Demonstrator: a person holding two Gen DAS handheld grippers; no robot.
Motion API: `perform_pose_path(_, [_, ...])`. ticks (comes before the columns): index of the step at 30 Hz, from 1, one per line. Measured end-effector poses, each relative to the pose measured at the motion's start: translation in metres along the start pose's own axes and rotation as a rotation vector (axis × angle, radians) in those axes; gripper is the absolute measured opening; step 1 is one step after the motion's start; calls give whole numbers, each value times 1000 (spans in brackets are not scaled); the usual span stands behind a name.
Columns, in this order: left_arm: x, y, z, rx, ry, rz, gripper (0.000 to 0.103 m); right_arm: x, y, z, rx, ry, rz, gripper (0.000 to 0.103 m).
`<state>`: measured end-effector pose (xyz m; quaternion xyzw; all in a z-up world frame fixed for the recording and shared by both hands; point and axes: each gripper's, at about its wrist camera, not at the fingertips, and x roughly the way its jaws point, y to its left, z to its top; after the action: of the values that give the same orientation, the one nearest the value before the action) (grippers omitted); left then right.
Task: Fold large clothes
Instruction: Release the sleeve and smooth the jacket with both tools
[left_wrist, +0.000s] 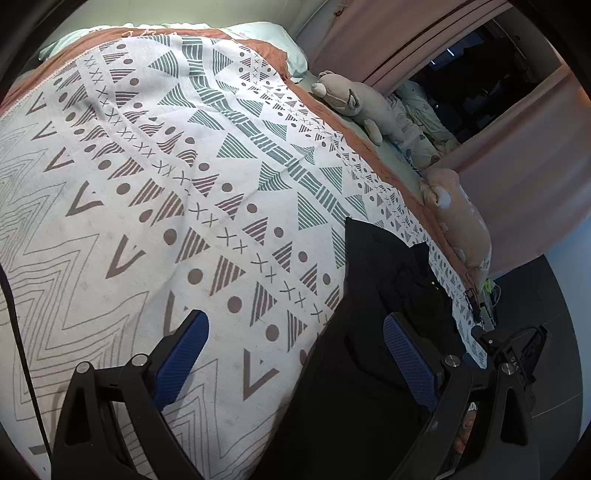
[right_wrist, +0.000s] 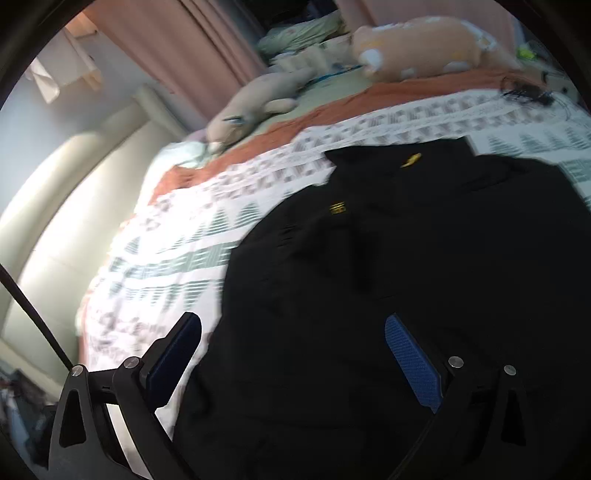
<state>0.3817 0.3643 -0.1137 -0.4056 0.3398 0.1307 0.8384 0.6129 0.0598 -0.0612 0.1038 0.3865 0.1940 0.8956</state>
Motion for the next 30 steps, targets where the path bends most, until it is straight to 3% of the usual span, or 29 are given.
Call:
perform_pose_path(6, [-5, 6, 3, -45, -33, 8, 97, 17, 38, 13, -128, 11, 3, 100])
perform_pose_path(9, [-8, 22, 7, -95, -60, 55, 97, 43, 61, 16, -167, 69, 7, 90])
perform_pose_path(12, [-10, 34, 10, -131, -72, 73, 97, 78, 64, 28, -132, 132, -10, 82])
perform_pose_path(17, [-14, 49, 16, -171, -91, 86, 97, 128, 79, 36, -134, 198, -102, 79])
perform_pose_path(21, [-11, 51, 17, -186, -89, 75, 97, 156, 72, 38, -58, 248, -167, 76])
perform_pose_path(26, [-4, 49, 17, -185, -78, 83, 97, 192, 49, 30, 35, 294, -201, 65])
perform_pose_path(30, [-1, 50, 17, -184, -71, 89, 97, 204, 60, 29, -31, 294, -239, 65])
